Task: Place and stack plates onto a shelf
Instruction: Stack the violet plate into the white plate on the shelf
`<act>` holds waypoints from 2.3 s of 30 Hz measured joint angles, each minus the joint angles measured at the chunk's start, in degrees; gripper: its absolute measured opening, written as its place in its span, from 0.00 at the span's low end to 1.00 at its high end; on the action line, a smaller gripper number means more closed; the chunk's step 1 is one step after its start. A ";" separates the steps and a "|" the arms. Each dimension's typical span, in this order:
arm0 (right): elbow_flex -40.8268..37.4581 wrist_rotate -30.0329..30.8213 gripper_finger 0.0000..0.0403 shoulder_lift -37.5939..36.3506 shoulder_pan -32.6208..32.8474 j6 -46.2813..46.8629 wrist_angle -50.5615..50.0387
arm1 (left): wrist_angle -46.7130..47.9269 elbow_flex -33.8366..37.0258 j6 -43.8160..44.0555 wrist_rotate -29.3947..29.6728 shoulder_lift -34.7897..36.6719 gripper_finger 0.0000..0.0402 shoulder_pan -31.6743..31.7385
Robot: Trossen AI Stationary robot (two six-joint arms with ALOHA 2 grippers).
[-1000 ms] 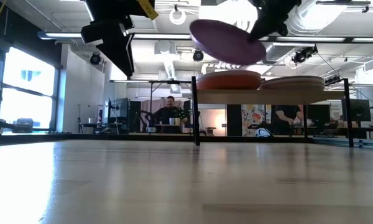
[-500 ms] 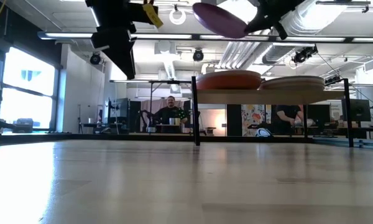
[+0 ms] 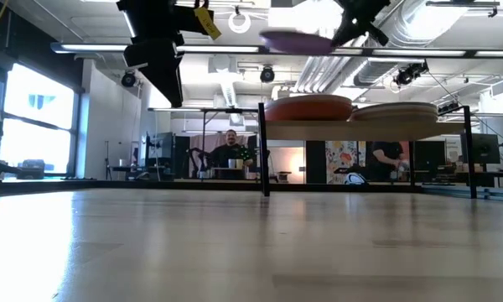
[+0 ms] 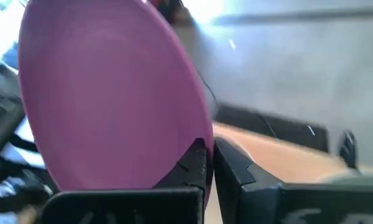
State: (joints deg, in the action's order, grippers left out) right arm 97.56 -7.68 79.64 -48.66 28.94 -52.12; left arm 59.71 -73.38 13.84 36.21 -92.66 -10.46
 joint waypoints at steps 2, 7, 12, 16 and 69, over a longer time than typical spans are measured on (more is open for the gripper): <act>3.55 0.36 0.00 3.03 0.02 -1.17 -5.69 | 0.01 0.00 0.01 0.00 0.00 0.29 0.00; 8.71 0.59 0.00 9.12 0.17 -2.37 -15.44 | 0.01 0.00 0.01 -0.02 0.00 0.29 0.00; 9.56 0.35 0.00 12.43 0.17 -2.60 -19.97 | 0.01 0.00 0.01 -0.02 0.00 0.29 0.00; 9.57 0.11 0.00 14.46 0.36 -3.75 -23.41 | 0.01 0.00 0.01 -0.02 0.00 0.29 0.00; 9.51 6.61 0.17 21.66 5.52 -9.56 -26.34 | 0.47 0.04 0.97 -0.04 0.00 0.29 0.00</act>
State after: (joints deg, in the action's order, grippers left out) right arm 107.07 -1.07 101.30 -43.14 19.38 -78.46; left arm 60.18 -73.34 14.81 36.16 -92.66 -10.46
